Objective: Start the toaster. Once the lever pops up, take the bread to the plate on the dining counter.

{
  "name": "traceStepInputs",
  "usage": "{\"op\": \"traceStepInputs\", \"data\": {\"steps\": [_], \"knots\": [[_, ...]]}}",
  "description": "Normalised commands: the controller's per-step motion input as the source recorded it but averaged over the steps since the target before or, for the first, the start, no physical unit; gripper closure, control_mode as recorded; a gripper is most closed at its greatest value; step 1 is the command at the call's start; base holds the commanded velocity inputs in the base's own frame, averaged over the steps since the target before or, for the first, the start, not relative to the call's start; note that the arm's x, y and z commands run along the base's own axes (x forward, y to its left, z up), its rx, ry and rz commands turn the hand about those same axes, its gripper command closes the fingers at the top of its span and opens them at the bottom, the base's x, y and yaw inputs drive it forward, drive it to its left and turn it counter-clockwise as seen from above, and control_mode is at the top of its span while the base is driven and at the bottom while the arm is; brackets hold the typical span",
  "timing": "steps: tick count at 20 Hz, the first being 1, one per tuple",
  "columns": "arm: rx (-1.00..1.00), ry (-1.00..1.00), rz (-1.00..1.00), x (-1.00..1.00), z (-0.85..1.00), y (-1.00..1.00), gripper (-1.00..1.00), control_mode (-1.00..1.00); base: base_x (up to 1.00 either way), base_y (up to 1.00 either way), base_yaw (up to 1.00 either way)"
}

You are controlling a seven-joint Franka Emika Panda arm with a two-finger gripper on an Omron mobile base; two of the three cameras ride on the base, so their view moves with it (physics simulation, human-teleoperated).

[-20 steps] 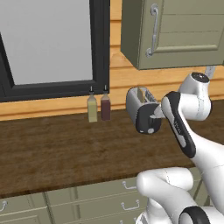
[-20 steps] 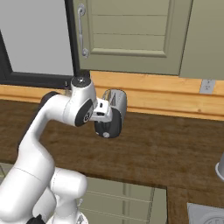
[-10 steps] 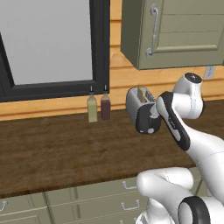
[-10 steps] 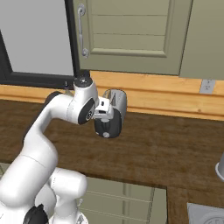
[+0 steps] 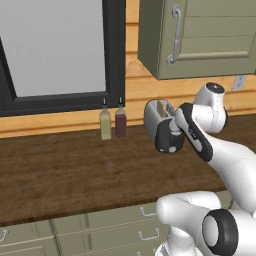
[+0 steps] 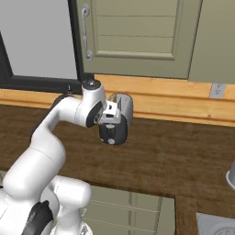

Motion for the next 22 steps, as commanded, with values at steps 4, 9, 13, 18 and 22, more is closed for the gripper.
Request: {"op": "traceStepInputs", "data": {"steps": [4, 9, 13, 18, 22], "knots": [[0.0, 0.07, 0.0, 0.0, -0.35, -0.06, 1.0, -1.0, 0.0, 0.0, 0.0], [0.0, 0.0, 0.0, 0.16, -0.09, -0.01, 1.0, -1.0, 0.0, 0.0, 0.0], [0.0, 0.0, 0.0, 0.17, -0.04, -0.04, 1.0, -1.0, 0.0, 0.0, 0.0], [0.0, 0.0, 0.0, 0.22, -0.06, 0.0, 1.0, -1.0, 0.0, 0.0, 0.0], [0.0, 0.0, 0.0, 0.23, -0.01, 0.0, 1.0, -1.0, 0.0, 0.0, 0.0]]}}
